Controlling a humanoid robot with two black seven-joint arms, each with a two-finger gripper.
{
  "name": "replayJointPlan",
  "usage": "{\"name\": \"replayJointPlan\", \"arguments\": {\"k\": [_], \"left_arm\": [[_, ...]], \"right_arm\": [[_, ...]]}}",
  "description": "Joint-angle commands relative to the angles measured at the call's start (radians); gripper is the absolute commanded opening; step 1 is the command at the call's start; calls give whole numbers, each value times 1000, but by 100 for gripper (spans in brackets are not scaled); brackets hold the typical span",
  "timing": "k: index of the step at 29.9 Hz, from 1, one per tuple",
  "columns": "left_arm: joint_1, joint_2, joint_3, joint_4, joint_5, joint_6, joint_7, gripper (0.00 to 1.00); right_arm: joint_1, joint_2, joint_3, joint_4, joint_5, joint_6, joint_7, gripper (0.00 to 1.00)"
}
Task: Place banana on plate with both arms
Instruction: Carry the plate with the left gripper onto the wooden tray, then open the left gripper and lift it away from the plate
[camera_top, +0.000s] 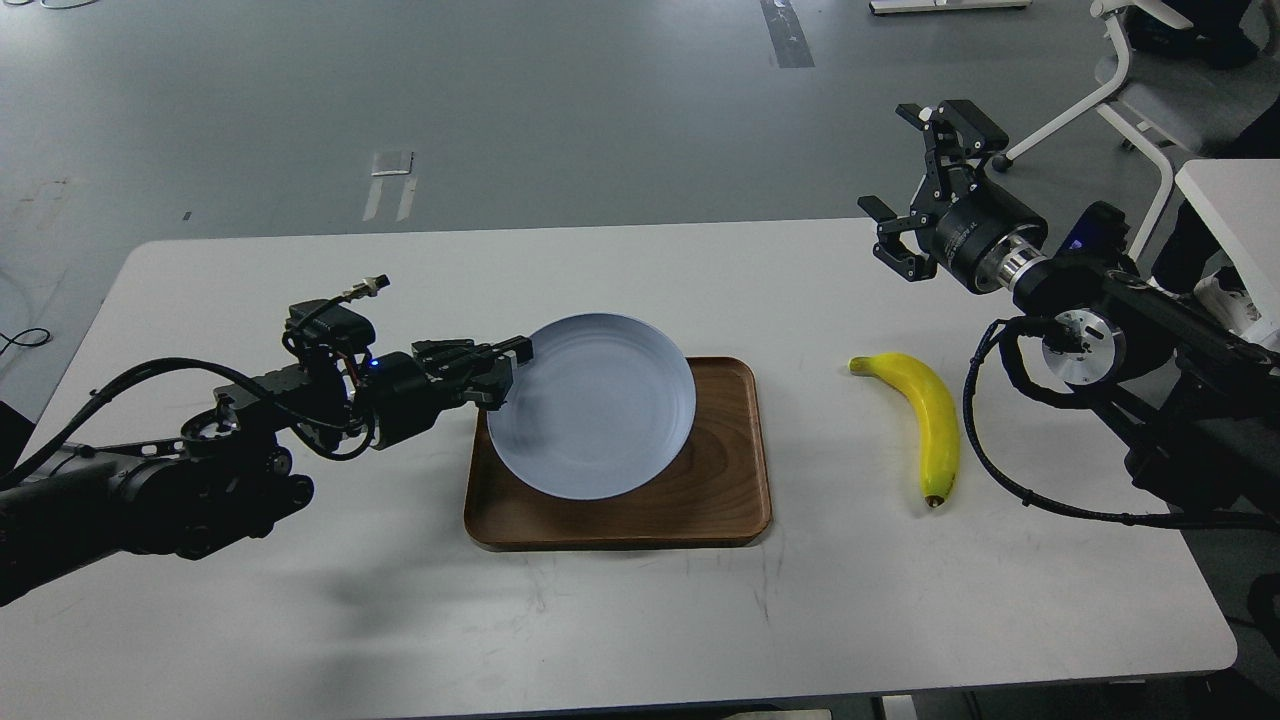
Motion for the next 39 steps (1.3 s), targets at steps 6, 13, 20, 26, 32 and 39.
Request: {"name": "replayJointPlan", "arguments": {"k": [6, 13, 20, 26, 32, 39], "left_arm": [[-7, -104, 75, 109, -2, -14, 0, 0], [-7, -145, 77, 145, -2, -17, 0, 0], [-3, -201, 77, 192, -5, -14, 0, 0], [-7, -214, 77, 241, -8, -14, 0, 0], [-7, -205, 78, 241, -8, -20, 0, 0], [-6, -185, 82, 240, -9, -32, 0, 2]], "right_arm": [[2, -14, 2, 2, 1, 0, 2, 100], [3, -14, 10, 2, 1, 0, 2, 100], [3, -15, 10, 2, 1, 0, 0, 100], [2, -28, 10, 0, 1, 0, 2, 100], [0, -28, 10, 0, 1, 0, 0, 100], [0, -26, 10, 2, 1, 0, 0, 100]]}}
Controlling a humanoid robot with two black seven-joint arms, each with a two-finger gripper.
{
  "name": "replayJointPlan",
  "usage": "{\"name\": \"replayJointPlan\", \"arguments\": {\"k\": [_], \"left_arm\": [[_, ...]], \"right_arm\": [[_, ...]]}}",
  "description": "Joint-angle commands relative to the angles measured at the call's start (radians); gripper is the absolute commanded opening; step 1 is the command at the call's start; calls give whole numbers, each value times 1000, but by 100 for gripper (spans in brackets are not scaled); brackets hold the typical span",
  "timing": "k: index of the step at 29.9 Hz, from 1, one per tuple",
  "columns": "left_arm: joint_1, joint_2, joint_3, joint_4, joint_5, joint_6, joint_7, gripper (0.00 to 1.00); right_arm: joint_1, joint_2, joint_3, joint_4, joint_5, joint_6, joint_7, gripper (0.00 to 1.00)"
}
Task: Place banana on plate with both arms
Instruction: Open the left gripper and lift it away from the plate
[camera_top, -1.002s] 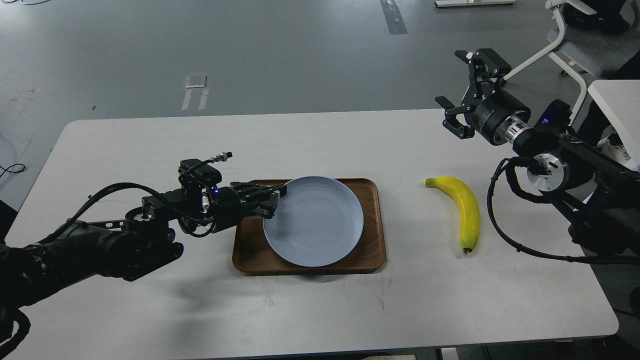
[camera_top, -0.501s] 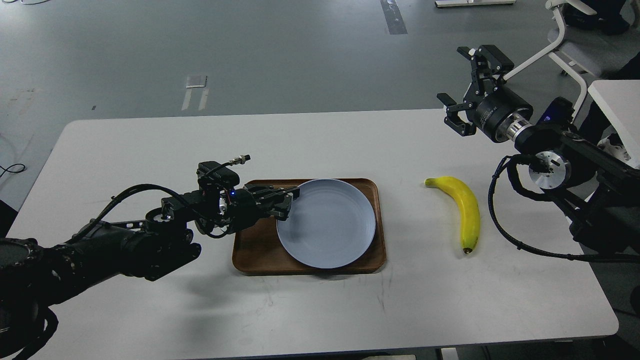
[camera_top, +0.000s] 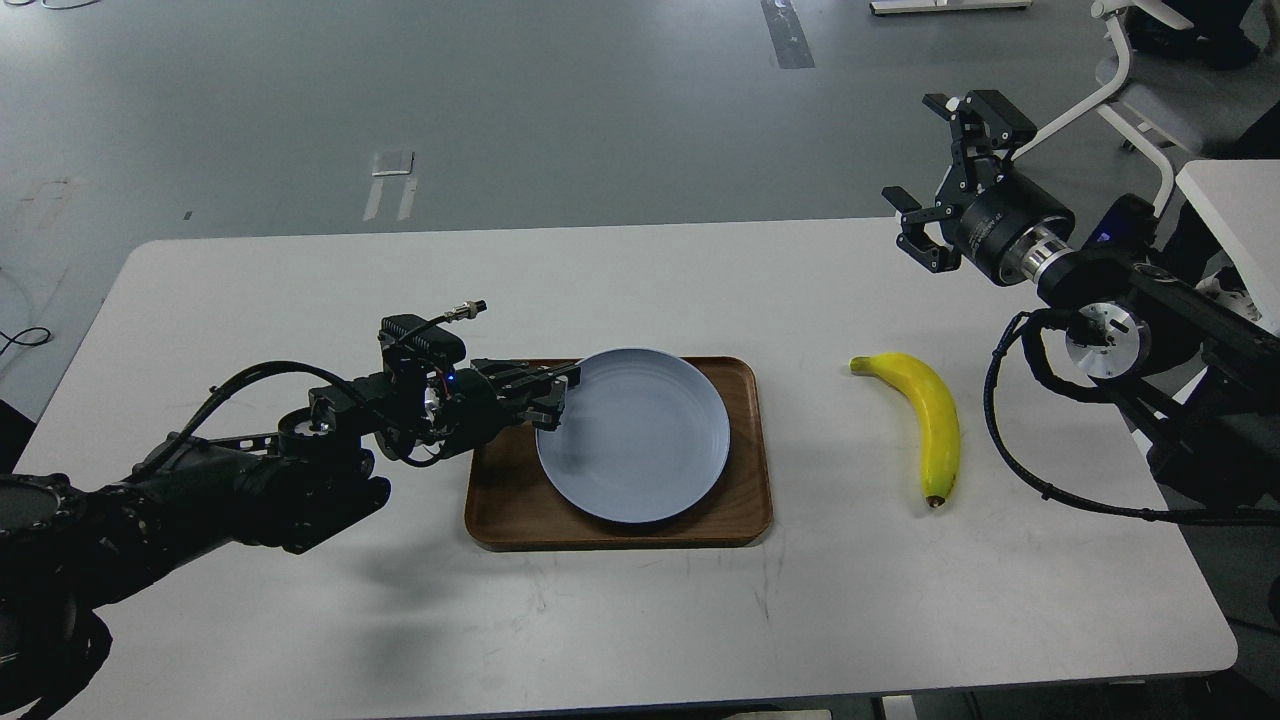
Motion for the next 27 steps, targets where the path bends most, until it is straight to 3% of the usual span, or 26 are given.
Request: {"name": "replayJointPlan", "arguments": {"k": [1, 4, 5, 6, 10, 15, 18, 25, 27], "left_arm": [[2, 10, 0, -3, -4, -4, 0, 9], [2, 33, 0, -21, -6, -3, 0, 35], [2, 35, 0, -21, -8, -4, 0, 58], [0, 35, 0, -21, -8, -4, 0, 70], [-4, 35, -3, -24, -9, -6, 0, 94], [-33, 38, -41, -24, -89, -8, 0, 98], [-110, 26, -93, -24, -341, -47, 0, 98], [-247, -31, -203, -15, -953, -302, 0, 98], [-248, -33, -237, -12, -1033, -333, 0, 98]], "right_arm": [[0, 1, 0, 1, 0, 0, 0, 100], [0, 1, 0, -1, 0, 0, 0, 100], [0, 1, 0, -1, 0, 0, 0, 100], [0, 1, 0, -1, 0, 0, 0, 100], [0, -1, 0, -1, 0, 0, 0, 100], [4, -2, -5, -1, -3, 0, 1, 100], [14, -37, -14, -1, -21, -3, 6, 100], [31, -162, -15, 99, -248, -1, 18, 100], [29, -185, -17, 123, -274, -1, 20, 100]]}}
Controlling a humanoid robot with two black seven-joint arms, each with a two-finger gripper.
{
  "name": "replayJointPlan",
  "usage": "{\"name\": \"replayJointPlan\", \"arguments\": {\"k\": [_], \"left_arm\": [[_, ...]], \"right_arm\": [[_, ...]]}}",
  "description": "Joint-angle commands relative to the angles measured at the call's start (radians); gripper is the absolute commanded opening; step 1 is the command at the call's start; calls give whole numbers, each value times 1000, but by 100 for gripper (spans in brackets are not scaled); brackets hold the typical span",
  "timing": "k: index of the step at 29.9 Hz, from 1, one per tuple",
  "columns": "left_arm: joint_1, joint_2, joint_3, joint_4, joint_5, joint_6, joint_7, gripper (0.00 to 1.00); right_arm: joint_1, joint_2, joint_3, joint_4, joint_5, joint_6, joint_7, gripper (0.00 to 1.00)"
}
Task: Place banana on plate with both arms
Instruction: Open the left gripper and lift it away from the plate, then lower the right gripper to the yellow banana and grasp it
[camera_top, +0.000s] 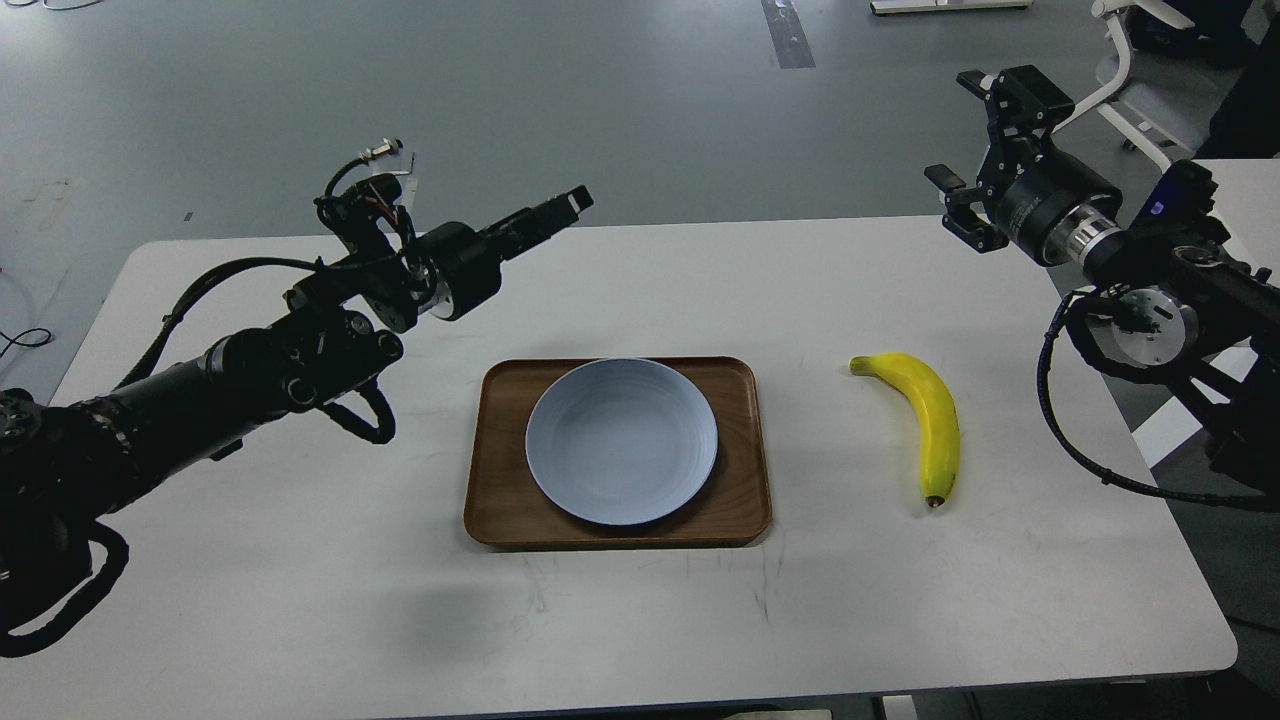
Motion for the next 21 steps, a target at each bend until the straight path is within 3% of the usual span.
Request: {"name": "replayJointPlan", "arguments": {"k": [1, 4, 7, 14, 16, 21], "left_arm": [[-11, -12, -99, 6, -225, -81, 0, 98], [25, -12, -240, 6, -300, -92, 134, 98], [81, 0, -333, 6, -302, -99, 203, 98], [107, 22, -395, 1, -302, -139, 206, 98], [107, 35, -395, -5, -302, -139, 202, 98], [107, 37, -392, -7, -300, -139, 200, 98]], "right_arm": [[-3, -66, -4, 58, -104, 0, 10, 100], [-5, -110, -36, 61, -322, 0, 62, 100], [-3, -158, -59, 78, -489, -6, 120, 100], [-8, -273, -169, 130, -864, -84, 146, 99], [-9, -308, -257, 136, -1044, -180, 172, 99], [-11, -325, -437, 130, -1179, -351, 203, 100]]}}
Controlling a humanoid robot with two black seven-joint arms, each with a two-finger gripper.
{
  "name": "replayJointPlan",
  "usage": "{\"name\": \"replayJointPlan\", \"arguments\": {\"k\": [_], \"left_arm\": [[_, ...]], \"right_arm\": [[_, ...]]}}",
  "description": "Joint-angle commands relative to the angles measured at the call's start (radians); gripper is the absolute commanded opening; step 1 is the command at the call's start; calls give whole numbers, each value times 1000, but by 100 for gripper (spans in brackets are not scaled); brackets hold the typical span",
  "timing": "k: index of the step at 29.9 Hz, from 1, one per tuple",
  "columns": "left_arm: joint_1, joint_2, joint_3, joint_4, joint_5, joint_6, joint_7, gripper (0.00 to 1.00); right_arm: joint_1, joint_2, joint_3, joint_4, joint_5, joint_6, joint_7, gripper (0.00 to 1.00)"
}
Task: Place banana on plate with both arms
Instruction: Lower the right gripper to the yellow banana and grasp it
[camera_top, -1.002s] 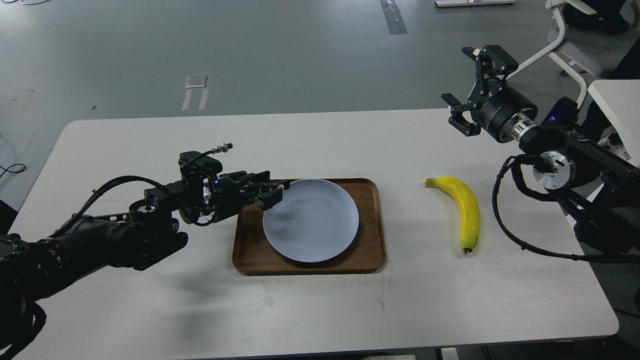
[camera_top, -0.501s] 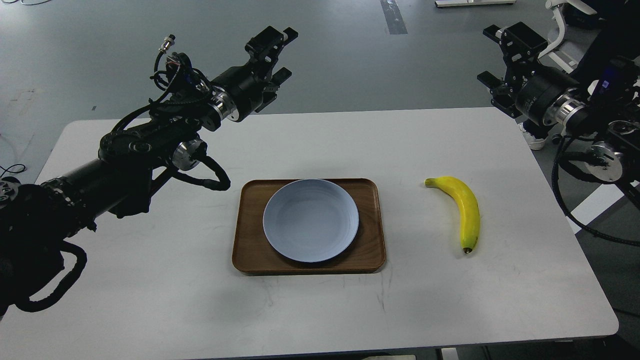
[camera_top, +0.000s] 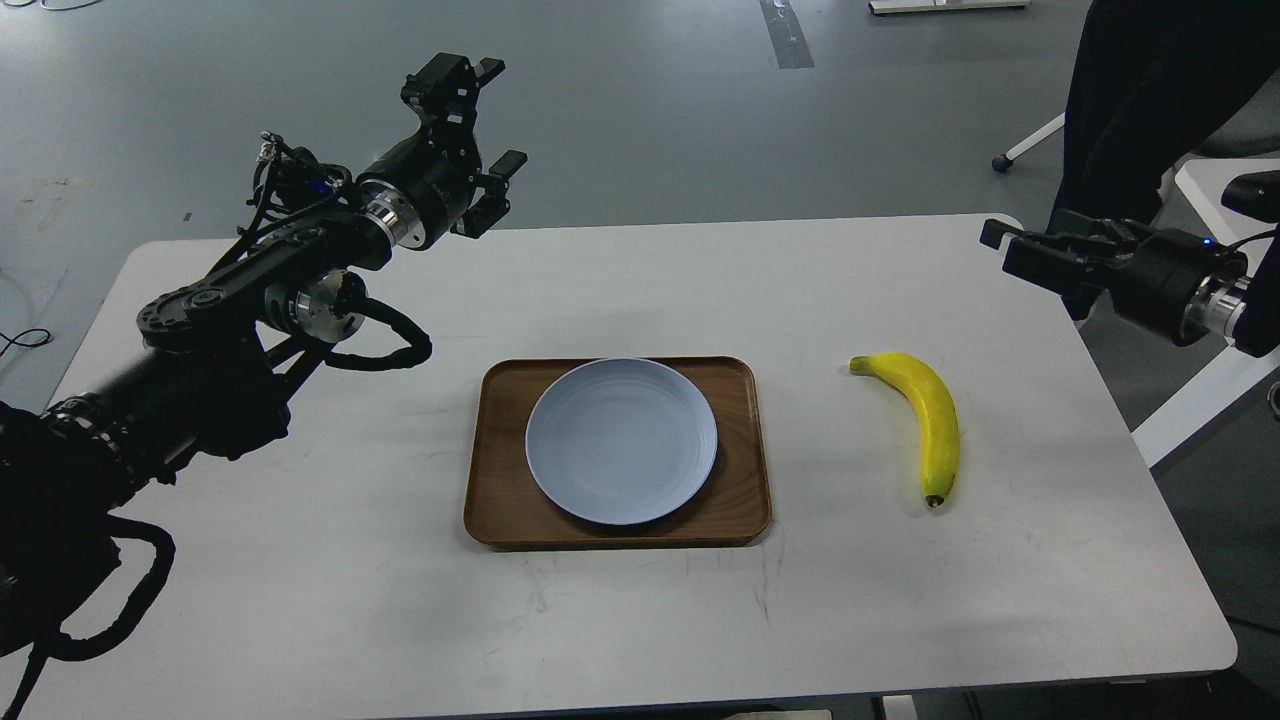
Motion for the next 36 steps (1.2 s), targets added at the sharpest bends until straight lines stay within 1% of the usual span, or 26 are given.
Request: {"name": "replayJointPlan", "arguments": {"k": [1, 5, 6, 8, 9, 10, 11, 12, 18, 21, 25, 32, 33, 34, 35, 36], "left_arm": [[0, 0, 3, -1, 1, 0, -3, 98], [2, -5, 5, -1, 1, 2, -12, 98], [0, -8, 6, -1, 3, 2, -18, 98], [0, -14, 9, -1, 7, 3, -26, 98], [0, -16, 11, -1, 9, 3, -27, 98], [0, -16, 11, -1, 9, 3, -27, 98], [0, -16, 11, -1, 9, 3, -29, 98], [-1, -17, 12, -1, 12, 5, -29, 98], [-2, -19, 14, -1, 18, 6, -37, 98], [-2, -19, 14, -1, 17, 8, -38, 98], [2, -20, 17, -1, 18, 9, -38, 98], [8, -33, 25, -1, 20, 12, -38, 98], [8, -33, 25, -1, 20, 12, -38, 98], [8, -34, 25, -1, 20, 14, -38, 98], [9, -36, 25, -1, 20, 14, -38, 98], [9, -36, 25, -1, 20, 14, -38, 98]], "right_arm": [[-4, -6, -152, -9, -58, -108, 8, 100], [-9, 17, -229, -38, -58, -126, 2, 99], [-22, 40, -246, -44, -56, -146, -12, 99], [-53, 83, -250, -50, -55, -175, -76, 99], [-65, 102, -250, -50, -55, -184, -134, 99], [-65, 103, -250, -50, -55, -185, -135, 99], [-70, 113, -250, -49, -53, -188, -176, 98], [-74, 119, -250, -50, -50, -188, -197, 97], [-85, 172, -244, -55, -15, -189, -243, 99], [-91, 198, -249, -55, 55, -189, -243, 99], [-99, 224, -253, -66, 80, -188, -250, 98], [-139, 244, -255, -112, 80, -175, -259, 92], [-140, 248, -256, -118, 80, -175, -260, 88], [-142, 262, -256, -130, 77, -175, -259, 75], [-141, 273, -269, -139, 77, -175, -259, 69], [-140, 273, -269, -139, 77, -175, -259, 69]]}}
